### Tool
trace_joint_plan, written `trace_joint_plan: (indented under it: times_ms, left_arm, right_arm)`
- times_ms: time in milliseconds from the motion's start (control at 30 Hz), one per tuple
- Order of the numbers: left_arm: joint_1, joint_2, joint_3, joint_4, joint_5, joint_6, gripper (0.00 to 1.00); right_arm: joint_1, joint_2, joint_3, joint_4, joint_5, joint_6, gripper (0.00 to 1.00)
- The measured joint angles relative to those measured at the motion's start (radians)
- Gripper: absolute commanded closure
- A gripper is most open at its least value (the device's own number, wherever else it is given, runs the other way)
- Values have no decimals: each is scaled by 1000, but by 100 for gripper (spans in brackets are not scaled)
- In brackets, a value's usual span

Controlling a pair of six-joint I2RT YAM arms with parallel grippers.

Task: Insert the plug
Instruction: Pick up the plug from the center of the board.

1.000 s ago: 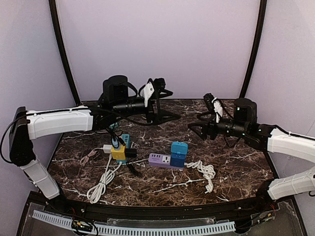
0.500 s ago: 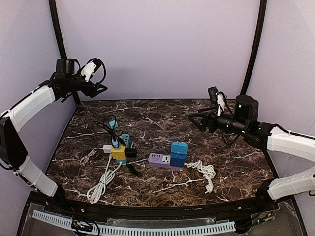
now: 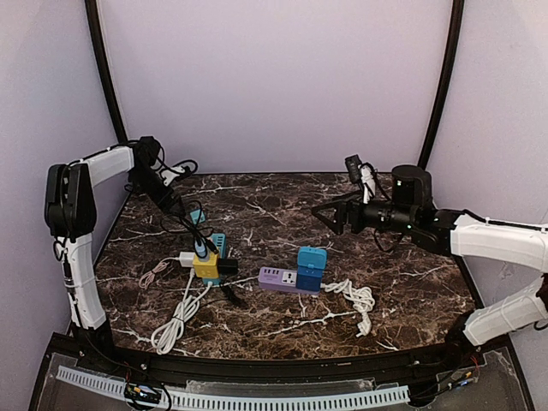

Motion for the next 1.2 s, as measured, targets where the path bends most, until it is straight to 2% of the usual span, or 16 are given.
trace_joint_plan:
  times_ms: [167,267,400,467,633,767,867,1067,1200]
  left_arm:
    - [-47,13,-169,107,18,0,5]
    - [-103,13,-243,192,10,9,11]
    - [-164,20,-295,269,-13,13,14]
    - [-172,25,-297,299,-29,8,15]
    - [-160,27,-296,366,-62,-8,24]
    - [-153,48,-277,386,-63,-35,25]
    - [-153,71,-241,392,-66,-72,25]
    - [-153,103,-181,397,-40,-202,18]
    - [-153,105,-131,368,27,-181,13]
  right_arm:
    - [17,27,25,-26,25,7,1]
    - [30,52,44,-42,42,12,1]
    - [50,75,55,-60,58,14,1]
    - [60,80,56,-66,65,13,1]
    - [68,90,69,-72,77,9,1]
    - [69,119,102,-72,77,-3,1]
    - [70,138,120,-74,72,-13,1]
    - [72,150,125,-85,68,-22,1]
    - [72,150,125,-89,61,-35,1]
